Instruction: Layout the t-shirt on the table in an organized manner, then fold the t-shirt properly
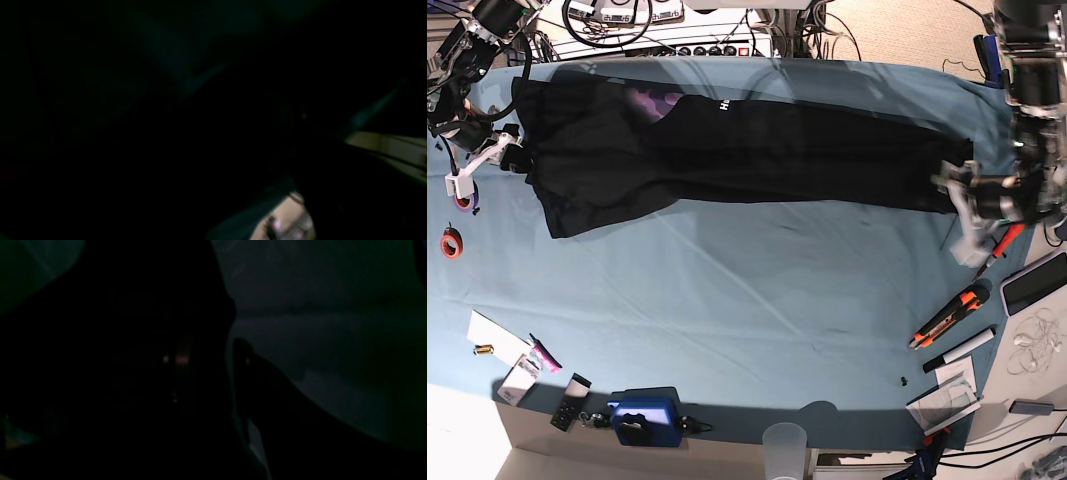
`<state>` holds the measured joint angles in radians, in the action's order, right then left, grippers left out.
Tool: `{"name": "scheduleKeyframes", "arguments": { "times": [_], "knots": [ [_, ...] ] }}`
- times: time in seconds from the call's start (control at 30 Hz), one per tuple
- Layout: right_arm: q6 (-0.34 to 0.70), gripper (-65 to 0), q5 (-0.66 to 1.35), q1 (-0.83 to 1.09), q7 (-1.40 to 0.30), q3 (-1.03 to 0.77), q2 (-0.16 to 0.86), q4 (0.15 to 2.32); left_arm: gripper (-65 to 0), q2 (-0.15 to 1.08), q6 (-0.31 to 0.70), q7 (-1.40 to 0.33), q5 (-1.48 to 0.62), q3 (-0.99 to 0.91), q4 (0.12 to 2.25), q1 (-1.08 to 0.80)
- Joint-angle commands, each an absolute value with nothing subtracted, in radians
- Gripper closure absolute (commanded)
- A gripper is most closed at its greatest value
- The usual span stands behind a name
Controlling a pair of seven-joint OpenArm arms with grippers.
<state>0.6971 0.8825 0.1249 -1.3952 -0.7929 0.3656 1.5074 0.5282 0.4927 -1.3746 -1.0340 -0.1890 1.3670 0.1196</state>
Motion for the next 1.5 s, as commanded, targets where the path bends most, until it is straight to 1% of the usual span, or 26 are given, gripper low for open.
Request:
{"name": "scheduleKeyframes", "arguments": {
  "times": [0.0,0.1,0.2,0.37,0.47,0.5,0.53,0.57,0.67,0.7,0.93,1.1,1.2,1.3,1.33,1.47],
  "knots": [
    [0.698,-18.7,0.886,0.116,-1.380,-0.799,0.392,1.525,-42.5,0.549,0.482,-1.396,-0.974,-0.195,1.402,0.127],
    [0.698,-18.7,0.846,0.117,-1.379,-0.800,0.391,1.525,-42.5,0.549,0.466,-1.396,-0.908,-0.200,1.456,0.123],
    [0.698,-18.7,0.840,0.116,-1.379,-0.800,0.391,1.525,-42.5,0.549,0.465,-1.396,-0.907,-0.200,1.457,0.097],
    [0.698,-18.7,0.841,0.116,-1.377,-0.799,0.391,1.525,-42.5,0.549,0.420,-1.396,-0.837,-0.200,1.457,0.015],
    [0.698,-18.7,0.841,0.116,-1.377,-0.799,0.391,1.525,-41.7,0.548,0.408,-1.396,-0.830,-0.200,1.457,-0.009],
    [0.698,-18.7,0.841,0.116,-1.376,-0.799,0.391,1.525,-39.1,0.548,0.407,-1.396,-0.830,-0.200,1.457,-0.012],
    [0.698,-18.7,0.841,0.116,-1.376,-0.799,0.391,1.525,-34.5,0.549,0.407,-1.396,-0.830,-0.200,1.457,-0.014],
    [0.698,-18.7,0.841,0.116,-1.377,-0.799,0.391,1.525,-28.3,0.549,0.407,-1.396,-0.830,-0.200,1.457,-0.014],
    [0.698,-18.7,0.841,0.116,-1.377,-0.799,0.391,1.525,-5.9,0.549,0.407,-1.396,-0.830,-0.200,1.458,-0.014],
    [0.698,-18.7,0.841,0.116,-1.376,-0.799,0.391,1.525,0.0,0.548,0.407,-1.396,-0.830,-0.200,1.459,-0.014],
    [0.698,-18.7,0.841,0.116,-1.357,-0.799,0.391,1.525,0.0,0.548,0.419,-1.396,-0.814,-0.207,1.537,-0.014],
    [0.698,-18.7,0.841,0.116,-1.350,-0.799,0.391,1.525,0.0,0.549,0.419,-1.396,-0.776,-0.290,1.658,-0.014],
    [0.698,-18.7,0.841,0.116,-1.349,-0.799,0.391,1.525,0.0,0.549,0.447,-1.396,-0.871,-0.340,1.722,-0.019],
    [0.698,-18.7,0.842,0.116,-1.343,-0.799,0.391,1.525,0.0,0.548,0.485,-1.396,-0.994,-0.349,1.781,-0.023],
    [0.698,-18.7,0.841,0.116,-1.337,-0.799,0.391,1.525,0.0,0.546,0.498,-1.396,-1.019,-0.349,1.797,-0.025],
    [0.698,-18.7,0.841,0.116,-1.329,-0.799,0.391,1.525,0.0,0.527,0.499,-1.396,-1.052,-0.349,1.821,-0.047]
  ]
}}
